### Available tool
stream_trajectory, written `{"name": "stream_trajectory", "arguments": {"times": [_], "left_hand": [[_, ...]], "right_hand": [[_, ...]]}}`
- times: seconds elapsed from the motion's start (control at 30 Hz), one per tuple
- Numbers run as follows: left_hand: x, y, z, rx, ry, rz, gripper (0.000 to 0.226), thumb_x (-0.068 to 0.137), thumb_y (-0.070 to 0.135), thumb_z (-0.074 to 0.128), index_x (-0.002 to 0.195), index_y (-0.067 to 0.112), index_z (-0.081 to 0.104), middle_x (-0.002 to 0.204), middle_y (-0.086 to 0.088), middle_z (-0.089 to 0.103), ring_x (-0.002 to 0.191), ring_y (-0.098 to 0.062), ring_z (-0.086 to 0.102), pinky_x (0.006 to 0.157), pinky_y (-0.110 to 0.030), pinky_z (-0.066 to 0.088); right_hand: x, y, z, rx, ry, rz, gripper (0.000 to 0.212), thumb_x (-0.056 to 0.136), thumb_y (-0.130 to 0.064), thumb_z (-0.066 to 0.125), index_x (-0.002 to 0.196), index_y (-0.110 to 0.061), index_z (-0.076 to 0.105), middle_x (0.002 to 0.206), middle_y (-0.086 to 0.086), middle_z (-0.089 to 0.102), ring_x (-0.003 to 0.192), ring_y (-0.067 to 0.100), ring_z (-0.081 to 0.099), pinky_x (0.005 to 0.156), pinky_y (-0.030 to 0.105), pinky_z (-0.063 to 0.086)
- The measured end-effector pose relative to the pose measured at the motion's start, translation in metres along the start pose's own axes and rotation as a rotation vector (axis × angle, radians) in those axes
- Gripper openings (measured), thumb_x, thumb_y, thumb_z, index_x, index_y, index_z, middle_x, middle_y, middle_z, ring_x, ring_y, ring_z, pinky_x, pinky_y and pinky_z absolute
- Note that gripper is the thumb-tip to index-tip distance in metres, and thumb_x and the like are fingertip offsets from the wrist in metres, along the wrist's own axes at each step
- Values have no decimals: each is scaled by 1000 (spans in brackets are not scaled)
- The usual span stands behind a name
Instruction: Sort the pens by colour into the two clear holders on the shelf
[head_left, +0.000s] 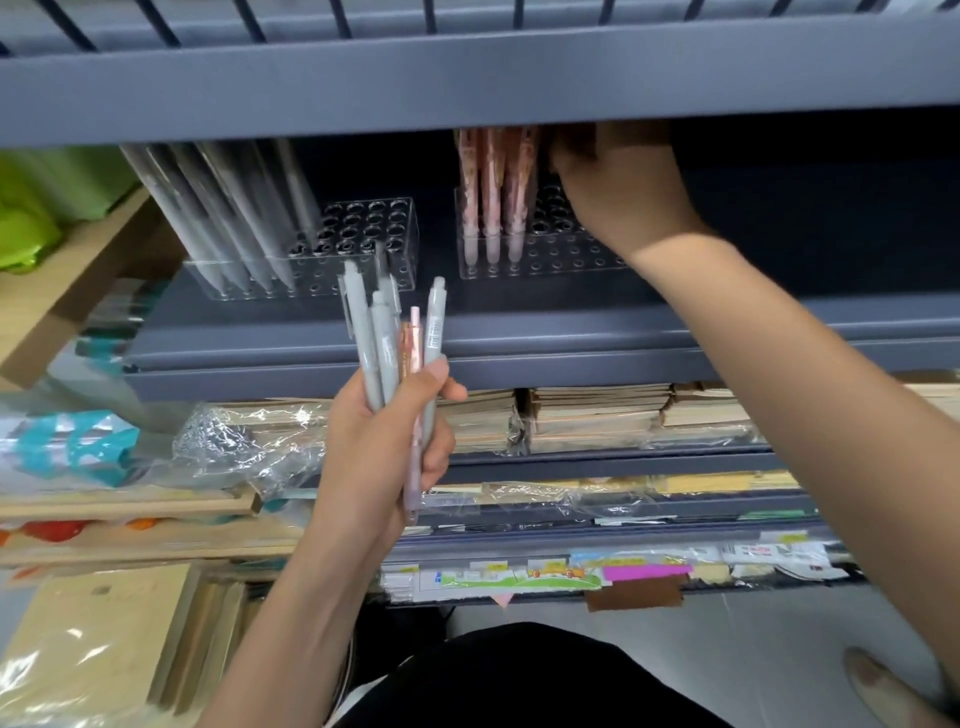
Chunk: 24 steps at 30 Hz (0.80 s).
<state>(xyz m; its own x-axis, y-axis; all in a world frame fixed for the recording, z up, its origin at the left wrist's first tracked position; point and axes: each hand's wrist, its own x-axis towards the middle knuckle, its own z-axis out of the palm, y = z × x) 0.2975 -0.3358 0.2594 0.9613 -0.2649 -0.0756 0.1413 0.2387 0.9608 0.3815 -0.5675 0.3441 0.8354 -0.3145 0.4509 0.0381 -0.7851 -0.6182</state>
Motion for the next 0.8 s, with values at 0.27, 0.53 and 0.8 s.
{"name": "stream_trajectory", "arguments": {"times": [0.27,0.53,0.8], "left_hand": [[-6,6,-23,17,-92,24,16,92,14,67,86,0,64,49,2,54,35,-15,39,34,-20,33],[-12,21,-53,-45,-109,-30,32,89,34,64,103,6,62,99,-16,76,48,-20,63,40,-26,49],[-14,25,-103,37,-53,-25,16,98,26,59,100,15,71,102,-12,77,56,-19,67,45,-25,50]], "right_hand": [[-85,-39,-1,386,-191,102,12,85,-30,69,80,-20,75,69,-9,71,58,-4,55,62,17,45],[-113,-77,31,609,-419,171,13,88,-21,72,89,-8,74,72,5,68,58,8,57,54,21,46],[-116,-112,68,872,-163,222,16,99,-9,53,105,-9,67,80,16,64,61,21,57,55,30,50]]}}
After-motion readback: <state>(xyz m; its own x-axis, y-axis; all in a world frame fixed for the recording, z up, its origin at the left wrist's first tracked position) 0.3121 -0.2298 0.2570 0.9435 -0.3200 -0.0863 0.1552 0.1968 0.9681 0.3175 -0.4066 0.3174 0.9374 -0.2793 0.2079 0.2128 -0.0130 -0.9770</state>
